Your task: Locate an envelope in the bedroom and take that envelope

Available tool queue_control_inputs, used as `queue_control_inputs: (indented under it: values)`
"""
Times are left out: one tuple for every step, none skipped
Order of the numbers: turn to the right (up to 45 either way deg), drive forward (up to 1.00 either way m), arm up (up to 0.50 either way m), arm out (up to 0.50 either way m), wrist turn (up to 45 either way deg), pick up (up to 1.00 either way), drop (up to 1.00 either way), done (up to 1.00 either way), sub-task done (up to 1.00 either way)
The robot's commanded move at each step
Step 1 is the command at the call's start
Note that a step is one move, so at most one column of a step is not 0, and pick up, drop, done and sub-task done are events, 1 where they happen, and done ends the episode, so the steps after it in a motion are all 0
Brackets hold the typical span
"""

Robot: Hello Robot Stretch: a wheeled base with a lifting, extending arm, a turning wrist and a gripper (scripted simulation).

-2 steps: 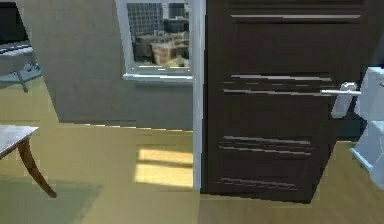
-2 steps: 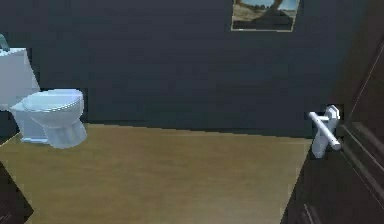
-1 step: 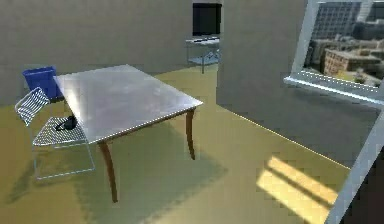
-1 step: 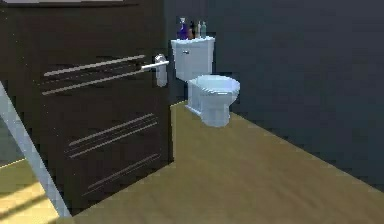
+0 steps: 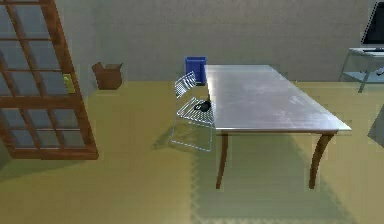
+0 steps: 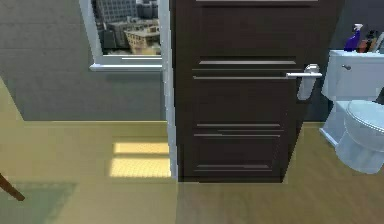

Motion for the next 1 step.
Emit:
queue_control_inputs:
  values:
    - [0.0, 0.35, 0.0, 0.0, 0.0, 0.0, 0.0, 0.0, 0.0]
